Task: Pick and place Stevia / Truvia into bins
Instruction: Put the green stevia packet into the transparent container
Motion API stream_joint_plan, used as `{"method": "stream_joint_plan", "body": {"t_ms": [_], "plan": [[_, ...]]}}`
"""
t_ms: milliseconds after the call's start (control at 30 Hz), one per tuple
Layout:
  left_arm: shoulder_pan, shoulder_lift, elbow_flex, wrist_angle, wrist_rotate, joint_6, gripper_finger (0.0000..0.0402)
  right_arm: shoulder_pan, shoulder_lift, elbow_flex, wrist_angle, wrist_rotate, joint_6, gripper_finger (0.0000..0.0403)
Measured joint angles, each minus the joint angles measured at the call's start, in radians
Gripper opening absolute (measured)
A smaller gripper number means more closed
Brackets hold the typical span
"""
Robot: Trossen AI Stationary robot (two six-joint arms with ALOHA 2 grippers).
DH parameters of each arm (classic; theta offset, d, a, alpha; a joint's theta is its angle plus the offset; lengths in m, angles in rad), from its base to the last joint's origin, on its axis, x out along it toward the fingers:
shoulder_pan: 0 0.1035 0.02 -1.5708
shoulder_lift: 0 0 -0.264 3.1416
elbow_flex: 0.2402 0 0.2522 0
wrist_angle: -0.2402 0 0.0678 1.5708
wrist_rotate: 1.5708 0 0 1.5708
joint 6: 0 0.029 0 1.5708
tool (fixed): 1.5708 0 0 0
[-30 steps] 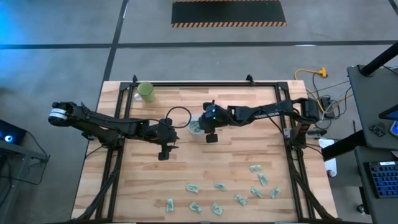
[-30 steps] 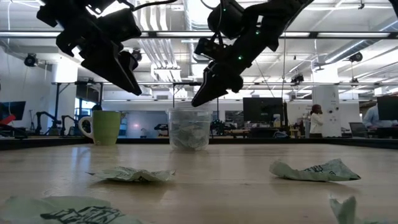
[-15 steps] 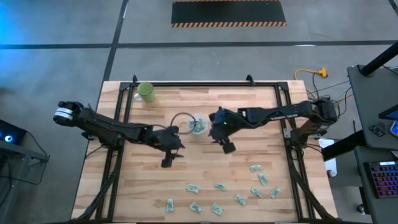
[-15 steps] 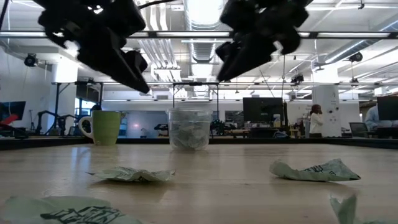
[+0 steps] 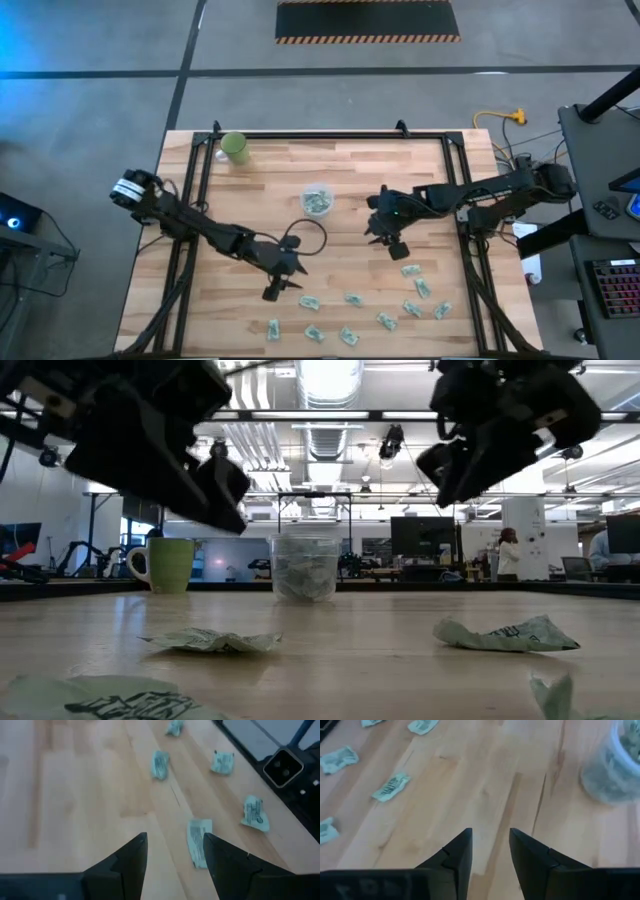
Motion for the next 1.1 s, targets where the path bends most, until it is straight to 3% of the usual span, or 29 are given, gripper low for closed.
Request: {"method": "stream_joint_plan", "body": {"t_ms": [400,733,1100], "plan": [[-0.009,0.186,0.004,0.169,0.135,-0.173,0.0176,0.055,-0.210,-0.186,0.067,0.001,0.142,0.0118],[-0.056,0.247,0.002,0.237,0.091,-0.159,0.0176,0.063,-0.306,-0.255,0.099,0.009,0.166,0.0106],[-0.080,0.252,-0.002,0.235,0.011,-0.071,0.0176,0.063,-0.319,-0.258,0.105,0.010,0.163,0.0092]]}}
